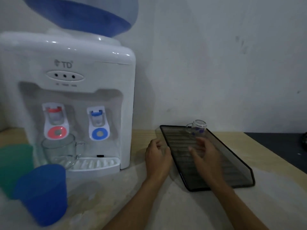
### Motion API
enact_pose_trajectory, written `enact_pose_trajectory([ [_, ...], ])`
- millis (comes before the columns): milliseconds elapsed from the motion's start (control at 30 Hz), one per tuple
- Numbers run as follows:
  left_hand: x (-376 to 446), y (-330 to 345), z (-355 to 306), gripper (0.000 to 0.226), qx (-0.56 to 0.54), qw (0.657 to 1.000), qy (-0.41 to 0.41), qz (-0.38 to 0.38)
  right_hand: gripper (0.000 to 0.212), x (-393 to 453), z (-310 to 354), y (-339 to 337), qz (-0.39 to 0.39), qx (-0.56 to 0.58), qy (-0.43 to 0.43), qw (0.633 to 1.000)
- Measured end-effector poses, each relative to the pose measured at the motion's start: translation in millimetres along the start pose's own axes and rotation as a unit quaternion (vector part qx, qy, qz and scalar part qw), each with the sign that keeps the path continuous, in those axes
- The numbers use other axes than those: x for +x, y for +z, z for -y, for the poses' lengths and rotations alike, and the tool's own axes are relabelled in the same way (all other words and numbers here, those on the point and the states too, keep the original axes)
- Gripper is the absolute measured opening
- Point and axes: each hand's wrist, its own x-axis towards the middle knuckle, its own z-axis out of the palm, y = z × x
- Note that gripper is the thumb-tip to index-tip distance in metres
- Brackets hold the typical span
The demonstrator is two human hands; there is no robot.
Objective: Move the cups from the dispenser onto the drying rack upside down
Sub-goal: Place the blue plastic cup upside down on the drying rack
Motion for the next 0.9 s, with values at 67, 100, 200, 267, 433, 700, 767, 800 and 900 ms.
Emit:
enact_pose_trajectory([
  [67, -11, -8, -5, 0.033, 0.003, 0.999, 0.030, -0.038, 0.041, -19, 6, 0, -0.002, -0.014, -0.029, 0.999],
  [100, -19, -14, -7, 0.034, 0.012, 0.997, 0.062, -0.052, 0.038, -27, 11, 0, -0.006, -0.013, -0.050, 0.999],
  [200, -48, -41, -13, 0.040, 0.070, 0.978, 0.193, -0.047, 0.034, -44, 21, 2, -0.002, -0.007, -0.111, 0.994],
  [267, -68, -69, -16, 0.040, 0.121, 0.952, 0.277, -0.047, 0.035, -50, 28, 5, 0.020, -0.014, -0.142, 0.990],
  [433, -114, -152, -39, 0.049, 0.207, 0.880, 0.405, -0.135, 0.034, -53, 35, 9, 0.048, -0.023, -0.202, 0.978],
  [700, -135, -226, -32, 0.092, 0.240, 0.878, 0.124, -0.396, 0.035, -47, 27, 2, 0.006, -0.025, -0.209, 0.978],
  [767, -129, -229, -30, 0.101, 0.230, 0.887, 0.065, -0.395, 0.035, -44, 20, 1, 0.000, -0.026, -0.206, 0.978],
  [800, -127, -231, -29, 0.103, 0.221, 0.890, 0.041, -0.397, 0.035, -43, 17, 1, -0.003, -0.026, -0.200, 0.979],
  [900, -122, -233, -28, 0.101, 0.201, 0.904, -0.011, -0.378, 0.036, -36, 6, -1, -0.013, -0.032, -0.180, 0.983],
])
